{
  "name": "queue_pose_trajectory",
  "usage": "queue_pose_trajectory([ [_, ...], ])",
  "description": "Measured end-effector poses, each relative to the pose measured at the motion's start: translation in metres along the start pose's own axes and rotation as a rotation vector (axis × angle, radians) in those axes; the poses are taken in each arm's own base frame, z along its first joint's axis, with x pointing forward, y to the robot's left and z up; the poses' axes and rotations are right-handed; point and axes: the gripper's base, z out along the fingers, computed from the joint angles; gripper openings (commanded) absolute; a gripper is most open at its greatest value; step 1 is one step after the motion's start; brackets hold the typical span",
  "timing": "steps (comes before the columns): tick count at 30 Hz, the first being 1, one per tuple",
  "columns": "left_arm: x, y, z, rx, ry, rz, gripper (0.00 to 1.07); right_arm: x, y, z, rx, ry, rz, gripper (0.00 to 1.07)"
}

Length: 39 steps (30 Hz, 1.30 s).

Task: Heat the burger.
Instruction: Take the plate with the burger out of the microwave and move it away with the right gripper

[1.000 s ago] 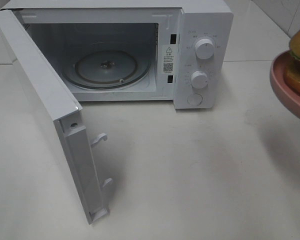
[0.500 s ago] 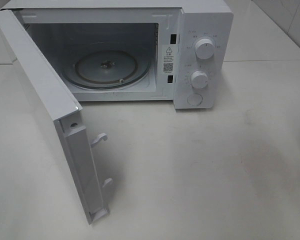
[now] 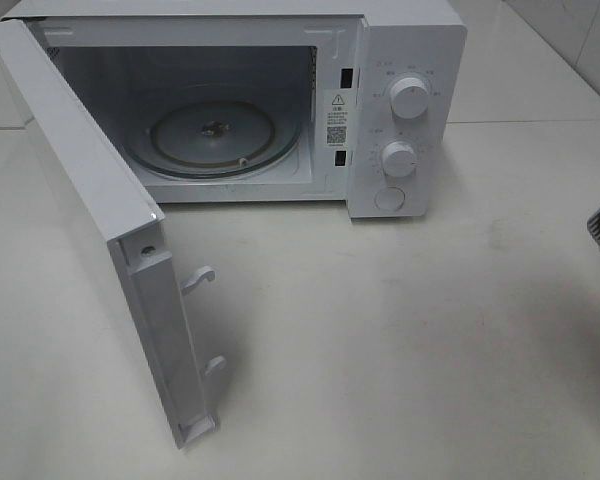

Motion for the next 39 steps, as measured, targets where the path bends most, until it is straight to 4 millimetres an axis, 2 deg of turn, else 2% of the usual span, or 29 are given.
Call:
queue_pose_trajectory([
  [3, 0.000, 0.000, 0.000, 0.000, 0.000, 0.000, 1.00, -0.002, 0.002, 0.003, 0.000, 0.011, 0.020, 0.02],
  [5, 0.000, 0.000, 0.000, 0.000, 0.000, 0.000, 1.00, -0.005, 0.010, 0.015, 0.008, 0.066, 0.081, 0.03],
  [14, 0.000, 0.000, 0.000, 0.000, 0.000, 0.000, 1.00, -0.009, 0.030, 0.042, 0.034, 0.180, 0.168, 0.05],
  [25, 0.000, 0.000, 0.000, 0.000, 0.000, 0.000, 1.00, -0.018, 0.049, 0.069, 0.069, 0.234, 0.260, 0.07],
  [33, 0.000, 0.000, 0.000, 0.000, 0.000, 0.000, 1.00, -0.034, 0.062, 0.092, 0.093, 0.263, 0.256, 0.09],
  [39, 0.000, 0.000, 0.000, 0.000, 0.000, 0.000, 1.00, -0.035, 0.069, 0.109, 0.074, 0.299, 0.247, 0.11],
])
